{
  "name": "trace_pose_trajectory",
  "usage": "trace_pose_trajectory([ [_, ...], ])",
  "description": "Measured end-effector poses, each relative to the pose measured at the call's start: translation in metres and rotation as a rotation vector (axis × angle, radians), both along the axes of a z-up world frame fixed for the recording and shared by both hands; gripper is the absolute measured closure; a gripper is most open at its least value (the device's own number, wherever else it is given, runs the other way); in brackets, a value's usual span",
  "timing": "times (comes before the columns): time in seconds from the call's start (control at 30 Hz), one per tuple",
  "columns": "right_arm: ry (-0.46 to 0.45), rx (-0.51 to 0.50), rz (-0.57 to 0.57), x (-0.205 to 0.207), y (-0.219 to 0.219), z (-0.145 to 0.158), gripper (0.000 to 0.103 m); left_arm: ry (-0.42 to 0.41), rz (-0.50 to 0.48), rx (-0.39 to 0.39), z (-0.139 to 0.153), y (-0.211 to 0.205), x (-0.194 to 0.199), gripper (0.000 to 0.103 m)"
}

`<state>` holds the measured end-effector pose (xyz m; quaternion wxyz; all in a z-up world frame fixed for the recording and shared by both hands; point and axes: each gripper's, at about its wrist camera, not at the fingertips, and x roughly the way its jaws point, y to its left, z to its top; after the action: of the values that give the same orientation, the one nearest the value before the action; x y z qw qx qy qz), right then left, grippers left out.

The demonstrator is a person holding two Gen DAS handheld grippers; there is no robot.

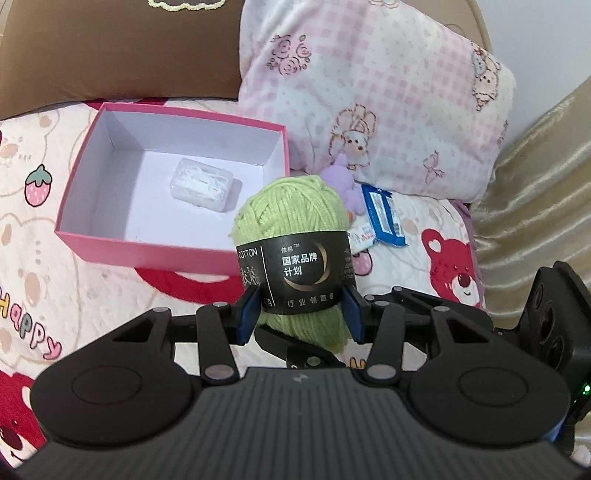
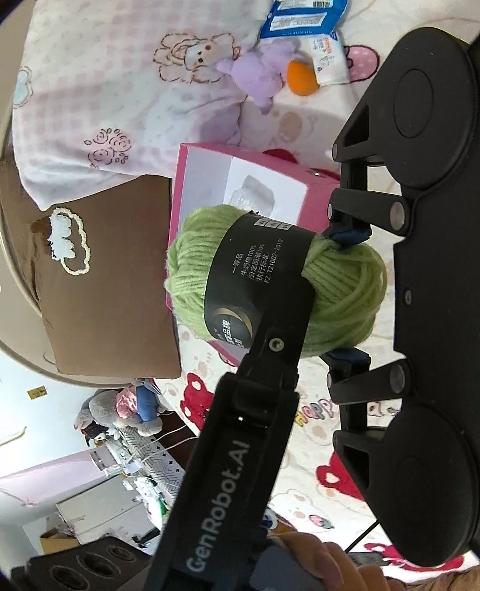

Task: Organize objects
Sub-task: 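Lift the green yarn skein with the left gripper and carry it over the pink box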

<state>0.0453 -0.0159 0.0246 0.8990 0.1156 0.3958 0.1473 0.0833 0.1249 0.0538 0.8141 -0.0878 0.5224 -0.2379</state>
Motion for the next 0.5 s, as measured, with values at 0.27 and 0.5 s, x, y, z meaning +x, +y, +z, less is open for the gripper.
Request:
trace_pose_trajectory([
  [0.27,0.041,0.029,0.016,0.041,-0.005,-0.009,0.046,0.044,0.005,0.044,0.0,0.002,0.044,0.057],
  [0.5,0.096,0.086,0.01,0.079,-0.008,-0.021,0.046,0.054,0.043,0.065,-0.007,0.005,0.075,0.057],
])
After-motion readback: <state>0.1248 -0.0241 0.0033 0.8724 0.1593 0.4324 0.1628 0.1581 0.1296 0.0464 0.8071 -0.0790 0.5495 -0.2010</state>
